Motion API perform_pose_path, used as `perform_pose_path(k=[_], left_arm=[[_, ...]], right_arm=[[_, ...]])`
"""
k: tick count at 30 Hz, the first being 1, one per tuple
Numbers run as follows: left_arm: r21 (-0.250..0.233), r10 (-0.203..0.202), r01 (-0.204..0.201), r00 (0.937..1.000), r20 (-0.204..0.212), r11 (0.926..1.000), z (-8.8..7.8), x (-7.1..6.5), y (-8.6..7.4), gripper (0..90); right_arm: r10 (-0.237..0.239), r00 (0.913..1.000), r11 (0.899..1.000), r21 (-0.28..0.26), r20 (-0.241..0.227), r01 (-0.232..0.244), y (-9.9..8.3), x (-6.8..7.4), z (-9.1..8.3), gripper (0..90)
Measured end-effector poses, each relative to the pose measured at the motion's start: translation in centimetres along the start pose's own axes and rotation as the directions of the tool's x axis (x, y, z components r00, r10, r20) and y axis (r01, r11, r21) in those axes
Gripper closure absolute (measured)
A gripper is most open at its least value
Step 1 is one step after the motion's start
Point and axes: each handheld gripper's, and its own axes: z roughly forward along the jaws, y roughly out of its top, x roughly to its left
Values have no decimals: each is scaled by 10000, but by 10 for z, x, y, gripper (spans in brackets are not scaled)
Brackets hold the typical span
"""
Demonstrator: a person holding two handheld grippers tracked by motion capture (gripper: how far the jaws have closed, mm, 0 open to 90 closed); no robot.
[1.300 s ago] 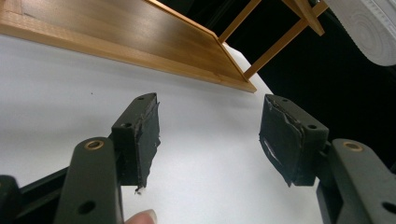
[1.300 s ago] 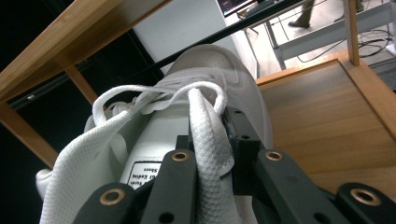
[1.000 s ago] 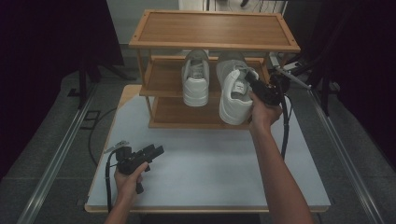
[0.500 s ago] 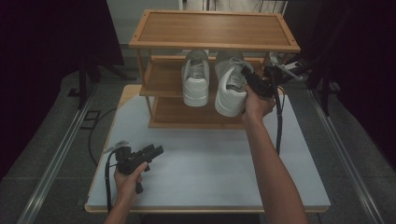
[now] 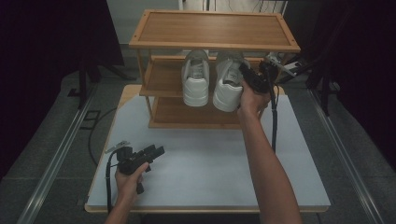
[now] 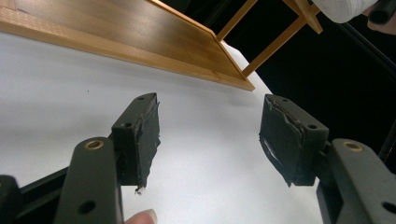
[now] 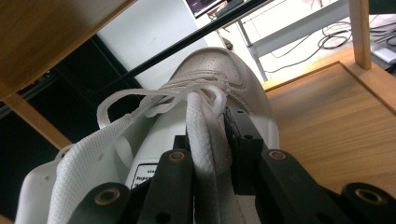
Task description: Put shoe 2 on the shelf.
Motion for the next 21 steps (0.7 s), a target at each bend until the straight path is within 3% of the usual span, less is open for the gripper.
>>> perform_pose_path(k=[3,6,14,16,21], left_arm=[[-13,-31,31,10000,15,10000,0,0,0,379],[-5,-41,41,10000,16,10000,0,0,0,379],[39,-46,46,10000,-5,10000,2,1,-1,379],[64,-17,17,10000,5,10000,2,0,-1,379],[148,19,-18,10000,-6,9999,4,1,-2,379]], right_arm=[[-61,9999,10000,-1,103,61,-1,0,6,789],[218,9998,9997,104,34,-218,-2,1,10,775],[-20,10000,9993,371,-50,22,-1,6,18,676],[-28,9994,9986,523,-353,46,1,5,23,567],[170,9957,9975,693,-911,-107,4,1,21,507]])
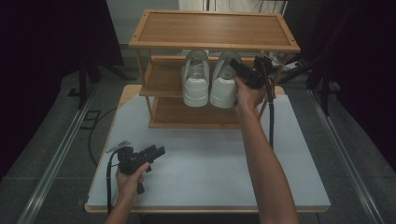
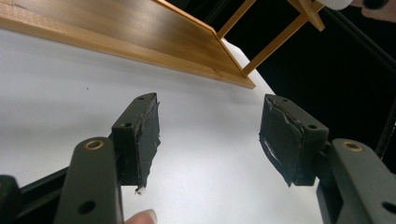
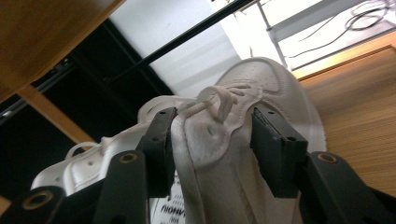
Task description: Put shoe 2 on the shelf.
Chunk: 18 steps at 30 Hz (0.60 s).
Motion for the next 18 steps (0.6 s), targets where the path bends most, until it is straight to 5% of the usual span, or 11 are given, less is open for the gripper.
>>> perform_pose_path(k=[6,18], left_arm=[[12,0,0,10000,1,10000,2,-1,-1,379],[32,36,-36,10000,-71,10000,2,-1,0,378]], right_arm=[[-147,9990,9998,90,-433,151,2,-2,-9,500],[-1253,9863,9910,328,-1069,1295,-6,-6,-42,471]])
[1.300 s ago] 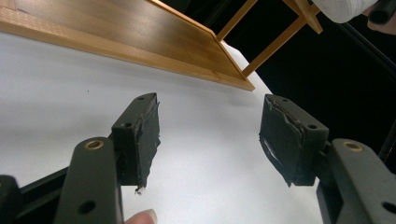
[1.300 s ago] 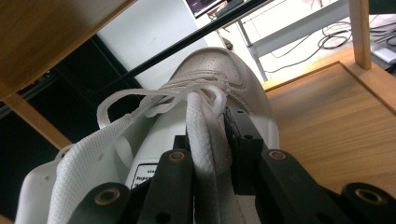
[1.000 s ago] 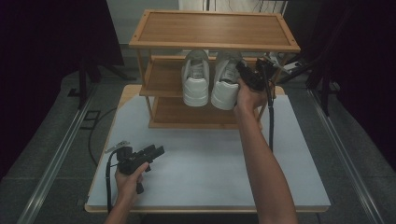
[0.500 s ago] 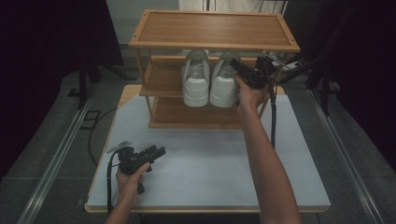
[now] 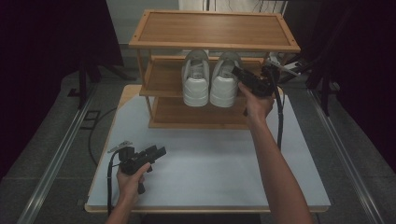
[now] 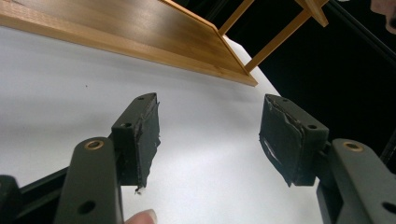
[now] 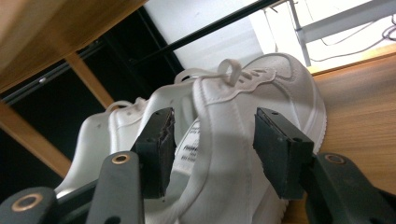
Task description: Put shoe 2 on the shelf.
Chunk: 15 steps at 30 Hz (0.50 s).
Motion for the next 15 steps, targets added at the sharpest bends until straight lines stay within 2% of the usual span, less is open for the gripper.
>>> perform_pose_path(k=[2,6,12,13,15], left_arm=[[1,12,-12,10000,-1,10000,0,0,0,378],[-48,84,-84,10000,-18,10000,-2,-1,1,378],[-103,124,-124,9999,-17,9999,-5,-1,3,377],[-103,124,-124,9999,-17,9999,-5,-1,3,377],[-146,133,-133,9999,9,9998,-5,-2,3,377]], right_arm=[[-100,9999,9999,18,-70,100,-1,1,-3,468],[-731,9968,9972,158,-317,737,-5,4,-21,461],[-1153,9921,9933,5,-501,1154,-11,0,-47,454],[-1153,9921,9933,5,-501,1154,-11,0,-47,454],[-1245,9896,9922,-141,-716,1238,-15,-1,-61,454]])
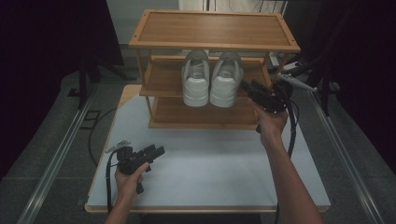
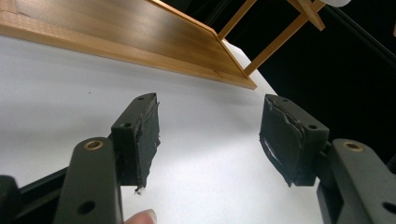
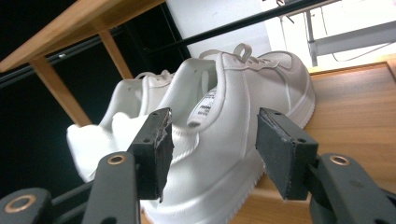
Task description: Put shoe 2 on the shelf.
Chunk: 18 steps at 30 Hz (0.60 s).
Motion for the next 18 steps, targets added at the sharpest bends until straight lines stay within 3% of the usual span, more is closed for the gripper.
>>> perform_pose_path(k=[5,12,13,18], left_arm=[[30,57,-57,10000,-27,10000,-1,0,1,374],[96,60,-60,10000,-2,9999,0,-1,0,372],[115,133,-133,9999,29,9998,0,-1,0,371],[115,137,-138,9999,45,9998,0,-1,0,371]], right_arm=[[-310,9991,9995,-124,-278,307,-5,0,-20,453],[-726,9930,9972,-216,-935,709,-25,-3,-56,447],[-1003,9896,9949,-222,-1035,985,-36,-5,-66,446],[-1541,9812,9880,-34,-1163,1547,-64,-7,-86,437]])
